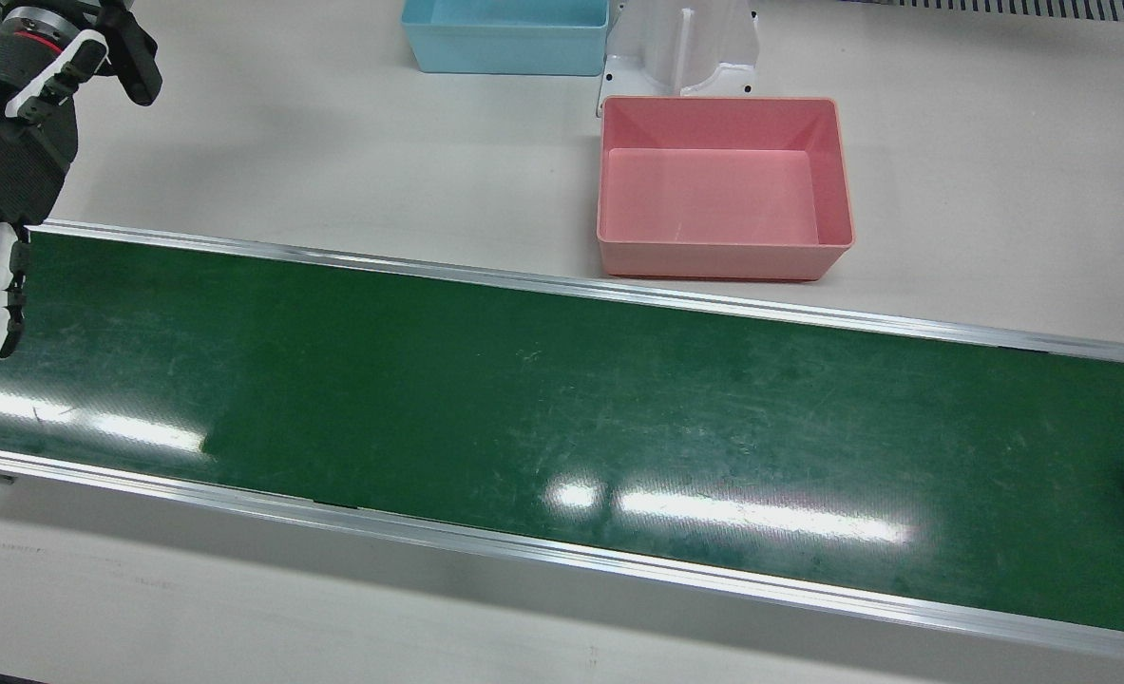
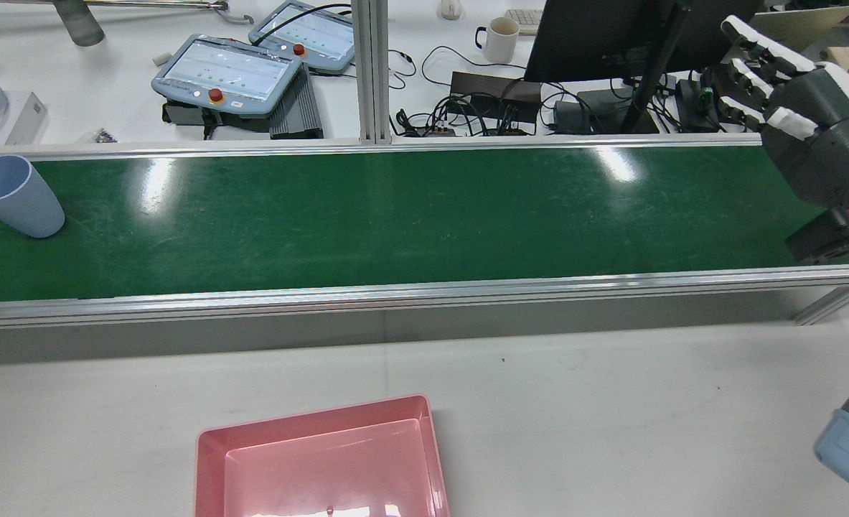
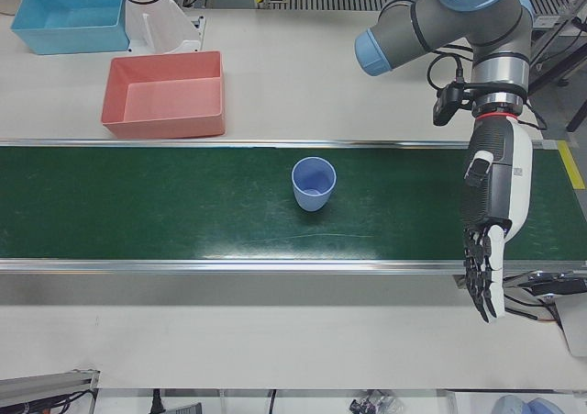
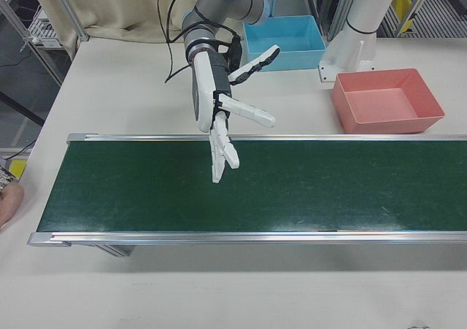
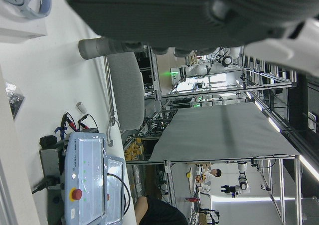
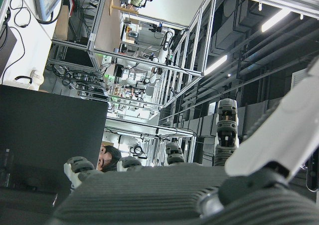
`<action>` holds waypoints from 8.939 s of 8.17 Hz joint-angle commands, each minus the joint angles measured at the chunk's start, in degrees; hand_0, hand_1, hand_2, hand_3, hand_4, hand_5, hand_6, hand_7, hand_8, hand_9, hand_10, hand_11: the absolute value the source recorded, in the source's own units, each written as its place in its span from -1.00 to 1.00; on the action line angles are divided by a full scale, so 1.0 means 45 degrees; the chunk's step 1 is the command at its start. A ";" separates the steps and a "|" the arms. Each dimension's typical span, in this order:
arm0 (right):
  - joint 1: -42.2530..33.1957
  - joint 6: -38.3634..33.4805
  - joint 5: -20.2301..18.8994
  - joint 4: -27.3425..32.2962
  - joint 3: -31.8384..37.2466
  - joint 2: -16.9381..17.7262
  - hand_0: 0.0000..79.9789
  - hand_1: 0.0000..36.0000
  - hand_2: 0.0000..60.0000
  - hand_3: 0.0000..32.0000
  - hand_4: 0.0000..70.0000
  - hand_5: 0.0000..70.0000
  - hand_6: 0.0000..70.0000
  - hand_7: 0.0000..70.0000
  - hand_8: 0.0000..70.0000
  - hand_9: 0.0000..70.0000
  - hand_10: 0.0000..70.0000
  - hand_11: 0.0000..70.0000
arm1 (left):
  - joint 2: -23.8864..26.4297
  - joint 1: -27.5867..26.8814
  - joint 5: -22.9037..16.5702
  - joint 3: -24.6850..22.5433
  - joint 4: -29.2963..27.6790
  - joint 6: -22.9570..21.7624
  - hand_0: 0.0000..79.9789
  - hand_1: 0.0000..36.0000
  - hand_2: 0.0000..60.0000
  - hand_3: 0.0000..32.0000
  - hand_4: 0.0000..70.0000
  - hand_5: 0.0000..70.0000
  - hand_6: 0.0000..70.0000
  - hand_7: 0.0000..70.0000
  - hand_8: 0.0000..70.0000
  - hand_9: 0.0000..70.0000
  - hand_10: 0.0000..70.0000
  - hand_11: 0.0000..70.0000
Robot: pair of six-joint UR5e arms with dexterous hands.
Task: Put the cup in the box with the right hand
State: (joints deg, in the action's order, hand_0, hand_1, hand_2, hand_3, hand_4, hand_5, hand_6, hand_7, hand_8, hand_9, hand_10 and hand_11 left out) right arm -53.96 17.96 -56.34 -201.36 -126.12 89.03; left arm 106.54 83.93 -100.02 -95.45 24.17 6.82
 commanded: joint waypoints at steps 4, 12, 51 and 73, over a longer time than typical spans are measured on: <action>0.0000 -0.0026 0.0020 0.0000 0.0000 0.0019 0.16 -1.00 -1.00 -0.60 -0.28 -0.94 -0.88 -0.35 -0.97 -0.83 -0.82 -0.72 | -0.0005 0.0000 0.0000 0.0000 0.0000 0.0008 -1.00 -1.00 -1.00 -1.00 -1.00 -1.00 -1.00 -1.00 -1.00 -1.00 -1.00 -1.00; 0.0019 -0.0006 0.0000 0.0000 0.0000 0.0000 0.16 -1.00 -1.00 -0.32 -0.20 -0.94 -0.85 -0.07 -0.92 -0.74 -0.79 -0.69 | -0.0005 0.0000 0.0000 0.0000 0.0000 0.0008 -1.00 -1.00 -1.00 -1.00 -1.00 -1.00 -1.00 -1.00 -1.00 -1.00 -1.00 -1.00; 0.0058 -0.0006 0.0000 0.0019 -0.0019 0.0000 0.16 -1.00 -1.00 -0.18 -0.23 -0.93 -0.86 -0.15 -0.87 -0.67 -0.79 -0.68 | -0.0005 0.0000 0.0000 0.0000 0.0000 0.0008 -1.00 -1.00 -1.00 -1.00 -1.00 -1.00 -1.00 -1.00 -1.00 -1.00 -1.00 -1.00; 0.0176 -0.0045 0.0059 0.0000 -0.0039 0.0000 0.17 -1.00 -1.00 -1.00 0.43 -0.87 -0.50 0.96 -0.48 0.04 -0.18 0.18 | -0.0005 0.0000 0.0000 0.0000 0.0000 0.0007 -1.00 -1.00 -1.00 -1.00 -1.00 -1.00 -1.00 -1.00 -1.00 -1.00 -1.00 -1.00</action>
State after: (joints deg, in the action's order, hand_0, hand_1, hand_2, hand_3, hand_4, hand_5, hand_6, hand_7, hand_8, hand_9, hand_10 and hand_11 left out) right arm -53.31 17.82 -56.17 -201.36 -126.30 88.97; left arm 106.53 83.93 -100.02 -95.45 24.17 6.81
